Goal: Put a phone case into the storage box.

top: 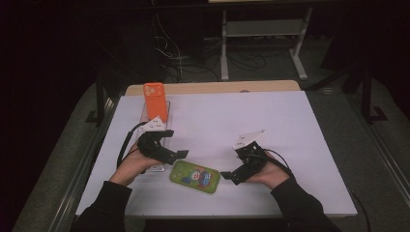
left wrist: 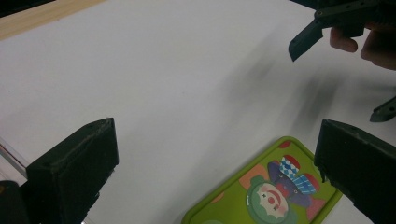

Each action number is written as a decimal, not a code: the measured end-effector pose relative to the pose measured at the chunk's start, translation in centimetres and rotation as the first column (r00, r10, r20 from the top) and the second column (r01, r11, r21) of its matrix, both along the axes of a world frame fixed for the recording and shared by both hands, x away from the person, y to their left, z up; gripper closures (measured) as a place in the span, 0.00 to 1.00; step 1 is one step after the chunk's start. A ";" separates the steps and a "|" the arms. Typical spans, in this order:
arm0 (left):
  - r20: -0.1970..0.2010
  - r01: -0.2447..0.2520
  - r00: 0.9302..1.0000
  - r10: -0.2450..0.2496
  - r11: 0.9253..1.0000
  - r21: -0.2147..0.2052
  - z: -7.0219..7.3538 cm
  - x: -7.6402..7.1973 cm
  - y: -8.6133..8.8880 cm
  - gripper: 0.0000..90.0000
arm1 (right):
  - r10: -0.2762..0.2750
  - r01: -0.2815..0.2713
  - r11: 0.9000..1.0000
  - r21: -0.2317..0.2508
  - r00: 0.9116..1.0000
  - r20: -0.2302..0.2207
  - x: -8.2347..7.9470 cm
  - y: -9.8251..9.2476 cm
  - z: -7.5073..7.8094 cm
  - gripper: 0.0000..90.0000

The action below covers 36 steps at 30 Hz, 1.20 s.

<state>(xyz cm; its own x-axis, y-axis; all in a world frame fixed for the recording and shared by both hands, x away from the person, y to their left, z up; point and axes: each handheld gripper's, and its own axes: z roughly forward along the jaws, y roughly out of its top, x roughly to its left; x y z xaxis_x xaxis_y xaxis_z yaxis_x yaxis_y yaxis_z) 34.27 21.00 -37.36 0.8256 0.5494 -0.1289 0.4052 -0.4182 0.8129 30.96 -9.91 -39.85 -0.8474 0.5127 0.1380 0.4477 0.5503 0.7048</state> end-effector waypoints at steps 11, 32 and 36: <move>0.000 -0.001 1.000 0.001 1.000 -0.012 0.1 0.0 0.2 0.00 | 0.057 -0.056 0.996 -0.068 0.998 0.011 0.8 4.7 -0.9 0.00; -0.004 0.000 1.000 0.000 1.000 -0.015 0.2 0.0 0.2 0.00 | 0.153 -0.145 0.971 -0.190 0.988 0.027 -0.4 8.2 -3.5 0.06; -0.004 0.000 1.000 0.000 1.000 -0.016 0.2 0.0 0.3 0.00 | 0.168 -0.158 0.965 -0.209 0.985 0.029 -0.6 8.6 -3.9 0.08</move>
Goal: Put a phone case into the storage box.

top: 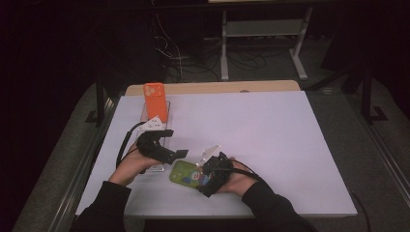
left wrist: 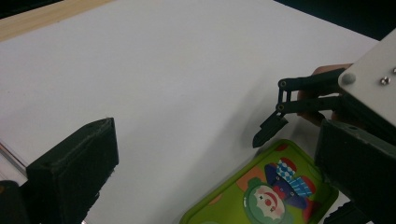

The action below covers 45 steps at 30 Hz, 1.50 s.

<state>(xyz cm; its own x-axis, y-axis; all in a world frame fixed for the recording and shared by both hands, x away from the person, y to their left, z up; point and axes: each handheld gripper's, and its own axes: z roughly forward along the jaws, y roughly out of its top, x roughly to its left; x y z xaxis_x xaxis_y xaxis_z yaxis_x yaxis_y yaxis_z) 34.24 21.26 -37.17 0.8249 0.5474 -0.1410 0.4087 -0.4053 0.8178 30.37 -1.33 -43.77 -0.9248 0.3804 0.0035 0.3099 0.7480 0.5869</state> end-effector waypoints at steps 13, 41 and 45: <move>-0.002 0.001 1.000 -0.001 1.000 -0.001 0.0 0.0 0.0 0.00 | 0.007 -0.007 1.000 -0.025 1.000 -0.003 -0.3 0.3 -0.6 0.15; 0.007 0.122 0.992 -0.122 0.992 0.020 0.1 -0.5 -1.7 0.00 | 0.022 -0.021 1.000 -0.020 0.999 0.036 2.2 -5.8 2.9 0.17; 0.007 0.165 0.986 -0.165 0.986 0.027 0.1 -0.3 -2.5 0.00 | 0.036 -0.036 0.999 -0.014 0.999 0.031 3.0 -7.4 3.4 0.17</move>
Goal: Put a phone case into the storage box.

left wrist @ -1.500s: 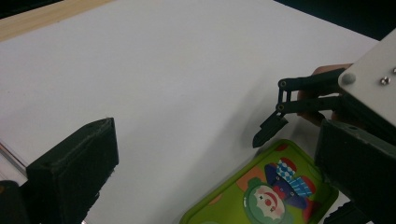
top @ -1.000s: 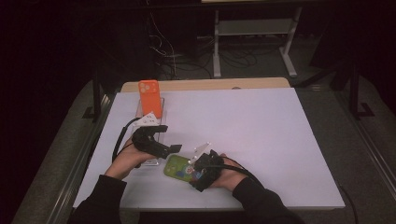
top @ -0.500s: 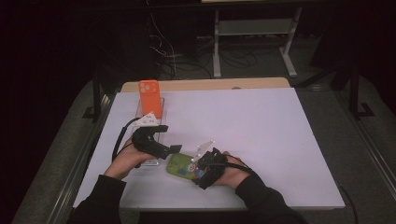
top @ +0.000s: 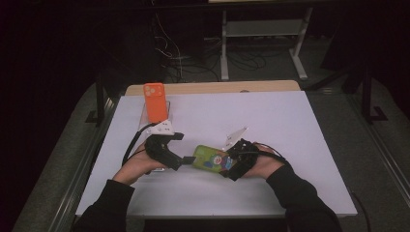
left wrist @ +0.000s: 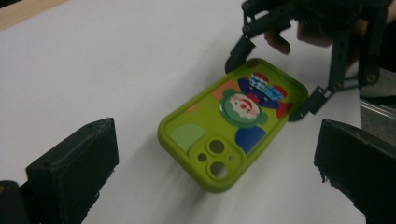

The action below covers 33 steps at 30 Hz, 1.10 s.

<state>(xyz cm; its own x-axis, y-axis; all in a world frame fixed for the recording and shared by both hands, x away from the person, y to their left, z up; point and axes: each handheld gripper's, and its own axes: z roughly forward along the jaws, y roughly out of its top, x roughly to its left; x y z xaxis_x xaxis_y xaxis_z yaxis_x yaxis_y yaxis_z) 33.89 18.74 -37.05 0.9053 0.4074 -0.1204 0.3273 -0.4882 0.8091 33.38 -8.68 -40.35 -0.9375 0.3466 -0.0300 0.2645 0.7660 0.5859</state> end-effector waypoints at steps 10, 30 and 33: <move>0.011 0.124 0.992 -0.125 0.992 0.032 0.7 1.1 -2.6 0.00 | 0.078 -0.077 0.996 0.051 0.997 -0.017 2.1 -2.4 1.9 0.17; -0.037 0.348 0.937 -0.347 0.923 0.162 -0.7 0.4 -5.6 0.00 | 0.238 -0.234 0.970 0.065 0.970 -0.052 1.1 -0.7 1.9 0.17; -0.046 0.368 0.929 -0.366 0.911 0.185 -1.1 0.2 -6.0 0.00 | 0.256 -0.252 0.965 0.073 0.965 -0.059 0.9 -0.5 1.9 0.17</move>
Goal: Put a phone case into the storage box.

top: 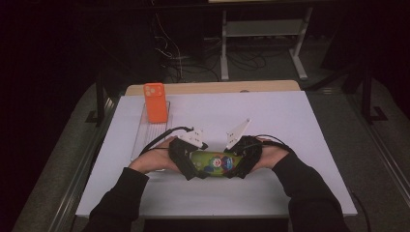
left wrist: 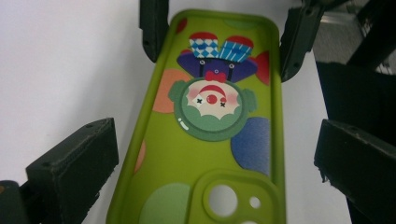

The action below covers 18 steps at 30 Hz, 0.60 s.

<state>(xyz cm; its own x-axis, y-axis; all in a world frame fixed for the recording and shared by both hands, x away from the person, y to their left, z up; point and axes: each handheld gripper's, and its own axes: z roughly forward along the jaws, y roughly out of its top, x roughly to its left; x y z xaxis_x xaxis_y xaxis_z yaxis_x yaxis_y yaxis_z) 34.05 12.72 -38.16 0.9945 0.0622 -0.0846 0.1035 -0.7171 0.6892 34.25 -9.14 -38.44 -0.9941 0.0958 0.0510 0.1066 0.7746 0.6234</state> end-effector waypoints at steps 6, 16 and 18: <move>-0.017 0.025 1.000 -0.024 0.999 0.029 -0.5 -0.4 -0.4 0.00 | 0.027 -0.027 1.000 0.001 1.000 0.012 -0.4 0.4 0.2 0.17; -0.016 0.042 0.999 -0.041 0.997 0.067 -1.0 -0.3 -0.8 0.00 | 0.021 -0.021 1.000 -0.001 1.000 -0.007 -0.8 0.6 0.6 0.17; -0.019 0.037 0.999 -0.036 0.997 0.066 -1.1 -0.3 -0.8 0.00 | 0.022 -0.022 1.000 -0.002 1.000 -0.006 -0.8 0.6 0.6 0.17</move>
<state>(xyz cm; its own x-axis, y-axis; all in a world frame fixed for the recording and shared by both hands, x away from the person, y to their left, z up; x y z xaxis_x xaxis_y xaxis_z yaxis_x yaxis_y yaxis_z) 33.76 11.94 -39.23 0.9946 0.0318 -0.0989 0.0879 -0.7651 0.6379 33.44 -8.50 -37.83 -0.9957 0.0736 0.0569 0.0930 0.7782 0.6212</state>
